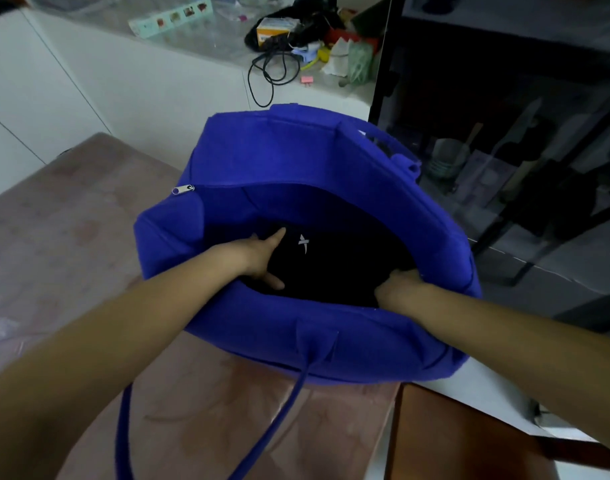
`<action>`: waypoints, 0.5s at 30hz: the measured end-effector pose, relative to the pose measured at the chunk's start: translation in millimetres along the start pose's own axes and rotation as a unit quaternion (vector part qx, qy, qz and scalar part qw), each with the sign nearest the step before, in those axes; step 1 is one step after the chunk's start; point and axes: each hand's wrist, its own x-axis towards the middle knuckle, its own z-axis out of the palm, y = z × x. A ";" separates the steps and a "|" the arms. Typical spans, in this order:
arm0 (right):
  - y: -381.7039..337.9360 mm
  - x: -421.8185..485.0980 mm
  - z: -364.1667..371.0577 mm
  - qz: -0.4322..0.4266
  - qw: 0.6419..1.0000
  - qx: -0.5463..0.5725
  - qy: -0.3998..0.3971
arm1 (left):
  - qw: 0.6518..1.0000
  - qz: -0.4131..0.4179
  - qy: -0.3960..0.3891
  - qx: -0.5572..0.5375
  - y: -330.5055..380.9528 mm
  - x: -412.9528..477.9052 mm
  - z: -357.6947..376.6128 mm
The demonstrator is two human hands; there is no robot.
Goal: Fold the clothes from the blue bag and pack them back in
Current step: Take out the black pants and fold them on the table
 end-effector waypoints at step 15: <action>31.0 26.7 23.8 -0.014 0.970 0.241 0.008 | 0.996 0.063 0.049 -0.040 -1.8 6.6 5.1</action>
